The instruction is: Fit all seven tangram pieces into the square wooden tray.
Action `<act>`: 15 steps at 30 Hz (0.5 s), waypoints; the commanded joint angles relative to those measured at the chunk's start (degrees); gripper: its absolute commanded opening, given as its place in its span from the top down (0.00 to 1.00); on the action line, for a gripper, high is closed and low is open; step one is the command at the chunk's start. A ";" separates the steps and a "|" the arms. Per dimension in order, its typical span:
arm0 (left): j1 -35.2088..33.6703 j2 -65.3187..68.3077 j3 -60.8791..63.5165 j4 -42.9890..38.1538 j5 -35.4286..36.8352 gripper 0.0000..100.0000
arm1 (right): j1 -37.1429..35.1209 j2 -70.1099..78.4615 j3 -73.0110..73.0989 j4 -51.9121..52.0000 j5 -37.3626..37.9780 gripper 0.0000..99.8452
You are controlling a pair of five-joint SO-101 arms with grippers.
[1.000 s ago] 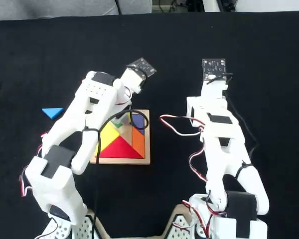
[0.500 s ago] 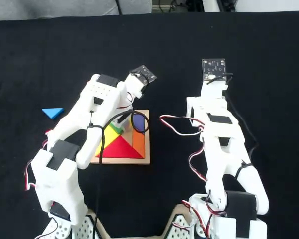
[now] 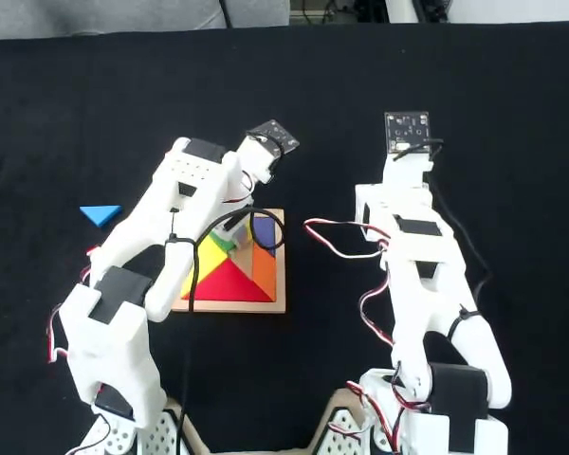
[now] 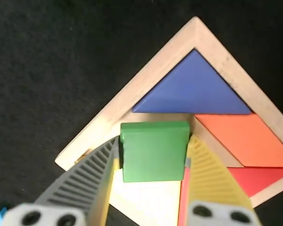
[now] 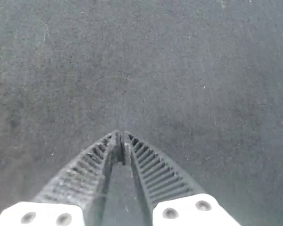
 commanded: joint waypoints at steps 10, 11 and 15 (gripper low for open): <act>2.07 -1.14 -4.18 3.60 0.44 0.68 | 0.35 -0.13 -2.86 -1.23 -0.18 0.99; 2.07 -1.14 -4.18 3.43 0.26 0.69 | 0.35 -0.13 -2.86 -1.23 -0.18 0.99; 2.07 -1.14 -4.18 3.43 0.35 0.71 | 0.35 -0.13 -2.86 -1.23 -0.18 0.99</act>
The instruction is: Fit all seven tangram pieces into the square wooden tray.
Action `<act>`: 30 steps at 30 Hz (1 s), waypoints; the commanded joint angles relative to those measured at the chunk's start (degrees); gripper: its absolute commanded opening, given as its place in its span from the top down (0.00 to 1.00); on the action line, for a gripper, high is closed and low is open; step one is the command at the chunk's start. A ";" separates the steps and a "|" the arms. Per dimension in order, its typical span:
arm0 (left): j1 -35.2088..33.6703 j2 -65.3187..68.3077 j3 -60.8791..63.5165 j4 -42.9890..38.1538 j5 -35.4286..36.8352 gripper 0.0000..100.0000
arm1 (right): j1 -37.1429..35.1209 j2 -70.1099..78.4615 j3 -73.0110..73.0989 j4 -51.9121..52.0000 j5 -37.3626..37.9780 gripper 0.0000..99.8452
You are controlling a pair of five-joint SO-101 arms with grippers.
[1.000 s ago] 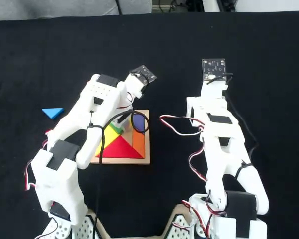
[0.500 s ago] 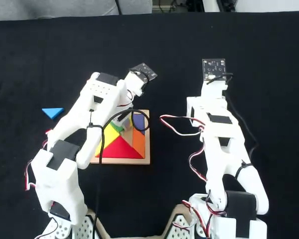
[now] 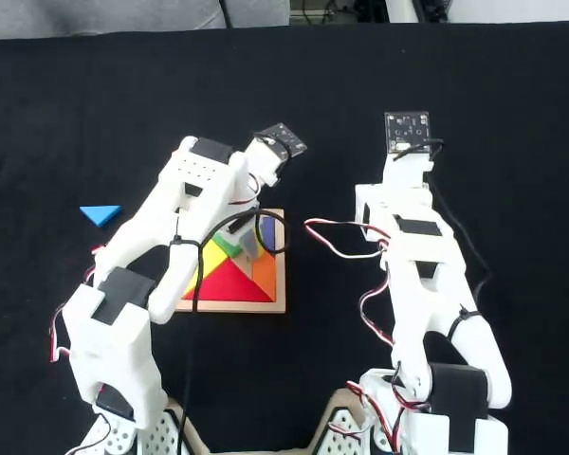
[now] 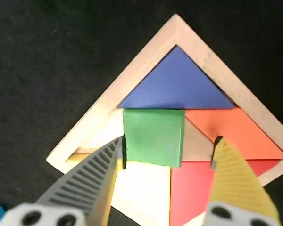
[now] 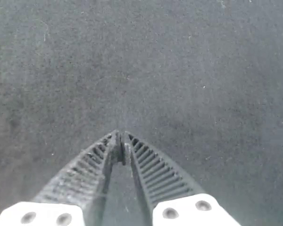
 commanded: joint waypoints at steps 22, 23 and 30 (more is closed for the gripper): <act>-5.41 -0.26 -3.03 -3.08 0.62 0.71 | 0.35 -0.13 -2.86 -1.23 -0.18 0.99; -5.23 -0.09 -3.03 -3.08 0.62 0.71 | 0.35 -0.13 -2.86 -1.23 -0.18 0.99; -5.58 0.18 -2.95 -3.08 0.44 0.71 | 0.35 -0.13 -2.86 -1.23 -0.18 0.99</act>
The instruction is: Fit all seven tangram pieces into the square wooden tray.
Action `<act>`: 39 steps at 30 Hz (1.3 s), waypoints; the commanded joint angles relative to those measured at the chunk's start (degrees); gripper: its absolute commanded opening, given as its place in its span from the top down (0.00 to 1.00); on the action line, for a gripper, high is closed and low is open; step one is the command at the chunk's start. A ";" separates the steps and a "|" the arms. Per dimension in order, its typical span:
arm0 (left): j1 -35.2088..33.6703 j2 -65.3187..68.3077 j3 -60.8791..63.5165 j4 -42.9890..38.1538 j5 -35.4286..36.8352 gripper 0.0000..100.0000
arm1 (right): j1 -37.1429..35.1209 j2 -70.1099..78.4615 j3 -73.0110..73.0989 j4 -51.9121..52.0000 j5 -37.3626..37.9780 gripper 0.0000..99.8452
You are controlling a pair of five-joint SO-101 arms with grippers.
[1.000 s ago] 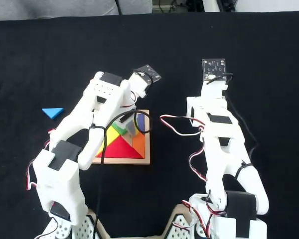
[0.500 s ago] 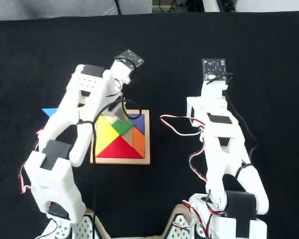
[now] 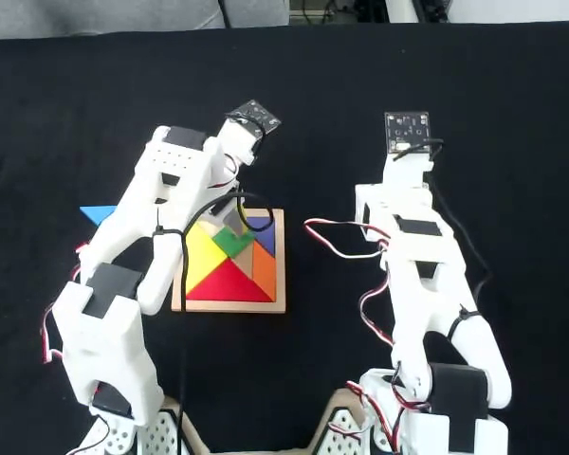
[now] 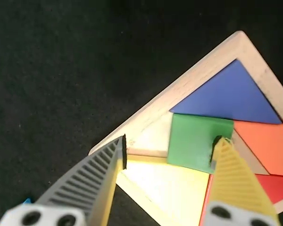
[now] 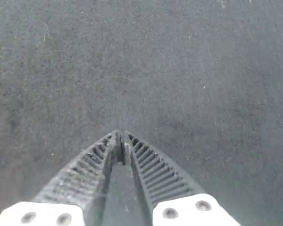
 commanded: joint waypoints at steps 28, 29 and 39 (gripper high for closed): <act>-8.04 2.46 -8.22 -1.14 4.40 0.71 | -0.97 -0.13 -2.77 -1.23 -0.18 0.99; -7.96 3.52 -8.22 -0.97 3.25 0.71 | -0.97 -0.13 -2.77 -1.23 -0.18 0.99; -6.20 8.97 -8.84 -1.05 1.85 0.71 | -0.97 -0.13 -2.77 -1.23 -0.18 0.99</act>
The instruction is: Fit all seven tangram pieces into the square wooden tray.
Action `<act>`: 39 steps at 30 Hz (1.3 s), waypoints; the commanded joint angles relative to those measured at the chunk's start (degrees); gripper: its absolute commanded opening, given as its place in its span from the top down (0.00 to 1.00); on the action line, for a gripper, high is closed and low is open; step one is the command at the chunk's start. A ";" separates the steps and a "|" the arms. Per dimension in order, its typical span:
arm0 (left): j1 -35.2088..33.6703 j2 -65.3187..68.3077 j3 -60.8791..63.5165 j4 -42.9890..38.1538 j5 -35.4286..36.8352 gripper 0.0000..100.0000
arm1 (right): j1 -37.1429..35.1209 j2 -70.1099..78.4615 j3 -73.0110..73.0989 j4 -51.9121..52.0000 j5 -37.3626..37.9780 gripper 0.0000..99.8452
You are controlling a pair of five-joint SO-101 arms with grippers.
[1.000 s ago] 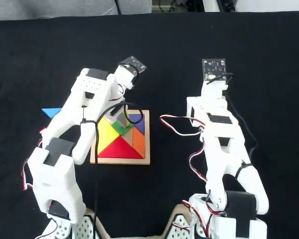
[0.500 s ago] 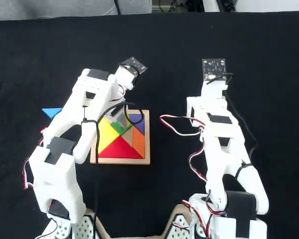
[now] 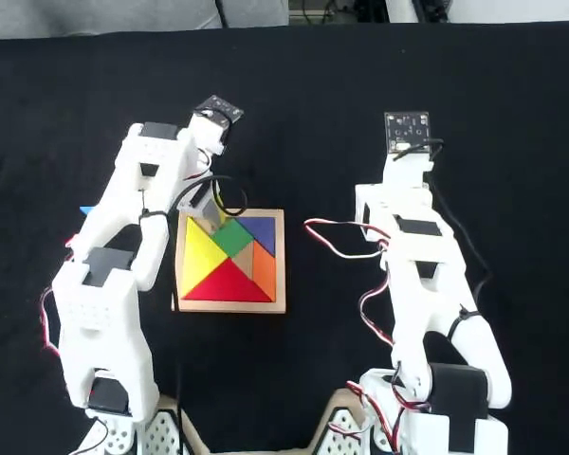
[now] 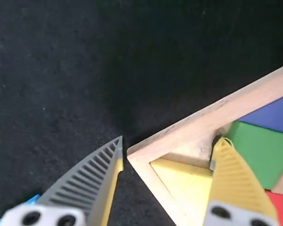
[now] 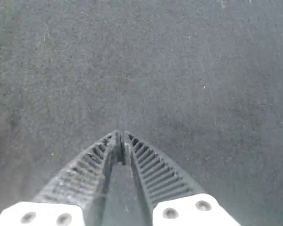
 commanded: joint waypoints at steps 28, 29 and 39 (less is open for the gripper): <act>-28.70 -15.12 -9.98 11.43 -35.78 0.71 | -1.05 -0.13 -3.21 -1.23 -0.09 0.99; -29.41 -15.12 -9.71 9.67 -38.95 0.71 | -1.05 -0.13 -3.21 -1.23 -0.09 0.99; -34.86 -4.48 -9.63 -13.71 -36.40 0.71 | -1.05 -0.04 -2.42 -2.73 -0.09 0.99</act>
